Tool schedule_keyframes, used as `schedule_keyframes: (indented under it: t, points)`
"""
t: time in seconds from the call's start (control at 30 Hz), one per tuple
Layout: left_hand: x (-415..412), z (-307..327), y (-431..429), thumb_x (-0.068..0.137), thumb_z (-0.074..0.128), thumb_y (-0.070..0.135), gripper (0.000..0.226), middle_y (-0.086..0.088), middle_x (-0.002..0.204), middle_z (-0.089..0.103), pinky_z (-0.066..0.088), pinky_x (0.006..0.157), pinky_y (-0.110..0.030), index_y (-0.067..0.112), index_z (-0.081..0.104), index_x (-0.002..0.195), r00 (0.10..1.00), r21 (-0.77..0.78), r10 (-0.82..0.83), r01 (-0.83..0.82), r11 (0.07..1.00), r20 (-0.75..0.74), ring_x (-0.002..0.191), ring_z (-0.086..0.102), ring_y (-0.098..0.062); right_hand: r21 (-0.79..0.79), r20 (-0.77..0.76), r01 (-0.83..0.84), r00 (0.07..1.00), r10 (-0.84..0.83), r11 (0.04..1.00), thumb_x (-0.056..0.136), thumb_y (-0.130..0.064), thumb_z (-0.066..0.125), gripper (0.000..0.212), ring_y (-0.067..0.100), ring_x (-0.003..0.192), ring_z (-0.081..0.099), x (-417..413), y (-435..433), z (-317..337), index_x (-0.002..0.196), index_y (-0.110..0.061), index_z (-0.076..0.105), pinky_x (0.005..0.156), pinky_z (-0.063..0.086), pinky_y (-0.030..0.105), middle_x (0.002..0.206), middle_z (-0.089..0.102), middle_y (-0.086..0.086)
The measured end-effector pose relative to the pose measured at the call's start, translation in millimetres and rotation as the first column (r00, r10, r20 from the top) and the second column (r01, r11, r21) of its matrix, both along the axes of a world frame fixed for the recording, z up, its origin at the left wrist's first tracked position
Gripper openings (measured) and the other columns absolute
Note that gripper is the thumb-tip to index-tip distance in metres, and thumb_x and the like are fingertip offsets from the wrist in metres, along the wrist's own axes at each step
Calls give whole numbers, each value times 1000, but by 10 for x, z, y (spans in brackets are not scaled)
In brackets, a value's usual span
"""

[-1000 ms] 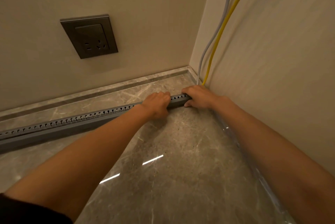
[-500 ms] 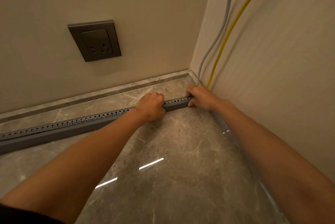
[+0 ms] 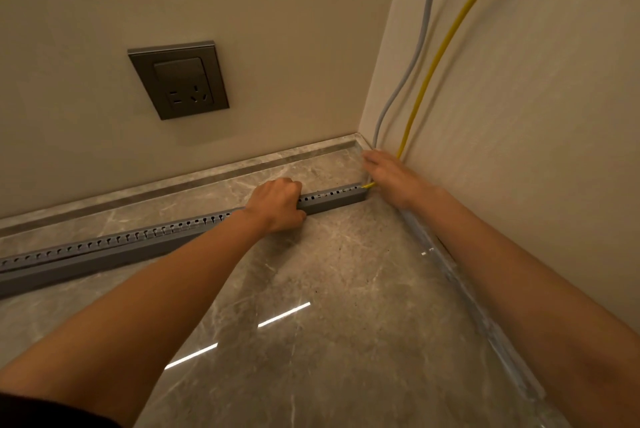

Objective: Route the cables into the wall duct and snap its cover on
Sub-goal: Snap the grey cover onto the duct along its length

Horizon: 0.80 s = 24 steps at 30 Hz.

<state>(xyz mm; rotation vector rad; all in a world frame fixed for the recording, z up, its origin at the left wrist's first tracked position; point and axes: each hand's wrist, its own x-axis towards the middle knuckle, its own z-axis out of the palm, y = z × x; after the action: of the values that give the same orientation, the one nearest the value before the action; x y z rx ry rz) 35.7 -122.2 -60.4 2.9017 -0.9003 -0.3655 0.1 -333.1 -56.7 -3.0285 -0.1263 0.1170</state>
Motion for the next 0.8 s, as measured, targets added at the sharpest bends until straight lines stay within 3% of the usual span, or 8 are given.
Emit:
schedule_keyframes:
  t: [0.1, 0.23, 0.33, 0.57, 0.73, 0.8]
  points:
    - [20, 19, 61, 87, 58, 29, 33, -15, 116, 59, 47, 80, -36, 7, 57, 112, 1000, 10, 2, -2, 1000, -22, 102, 58, -31, 80, -52, 31, 998, -27, 996, 82, 6, 57, 52, 29, 135, 33, -6, 31, 36, 132, 2, 43, 111, 23, 29, 143, 40, 18]
    - [4, 24, 43, 90, 56, 24, 34, -17, 121, 56, 46, 85, -37, 4, 55, 117, 1000, 25, -1, 2, 1000, -31, 108, 55, -32, 170, -179, 72, 983, -41, 983, 75, -12, 74, 57, 26, 125, 48, 25, 135, 21, 128, -10, 53, 107, 38, 36, 133, 56, 11]
    - [-23, -6, 14, 90, 54, 20, 33, -18, 123, 55, 45, 88, -37, 3, 54, 118, 1000, 25, 3, -3, 1000, -11, 111, 54, -33, 139, -158, 18, 987, 5, 990, 75, -18, 73, 47, 27, 113, 54, 14, 312, -76, 119, -11, 59, 98, 43, 40, 119, 62, 12]
    - [-11, 6, 101, 88, 60, 24, 34, -17, 120, 56, 47, 86, -37, 4, 55, 116, 999, 5, 18, -18, 1000, -36, 108, 56, -32, -2, -41, -58, 997, 58, 998, 84, -18, 63, 31, 31, 109, 54, 56, 603, -151, 113, -5, 59, 92, 40, 39, 118, 60, 14]
    - [29, 50, 427, 86, 59, 26, 36, -16, 119, 58, 48, 84, -37, 6, 57, 116, 999, 119, 50, -47, 992, -17, 106, 57, -31, -146, -55, -34, 998, 26, 989, 86, -18, 61, 30, 34, 111, 55, 93, 717, -106, 112, -4, 58, 92, 41, 40, 121, 59, 15]
    - [29, 49, 549, 87, 58, 26, 36, -16, 120, 57, 48, 85, -36, 6, 56, 117, 998, 143, 57, -54, 988, -19, 107, 57, -30, -114, -45, -41, 998, 36, 993, 86, -19, 61, 32, 33, 111, 54, 91, 851, -119, 114, -4, 58, 92, 41, 40, 121, 58, 15]
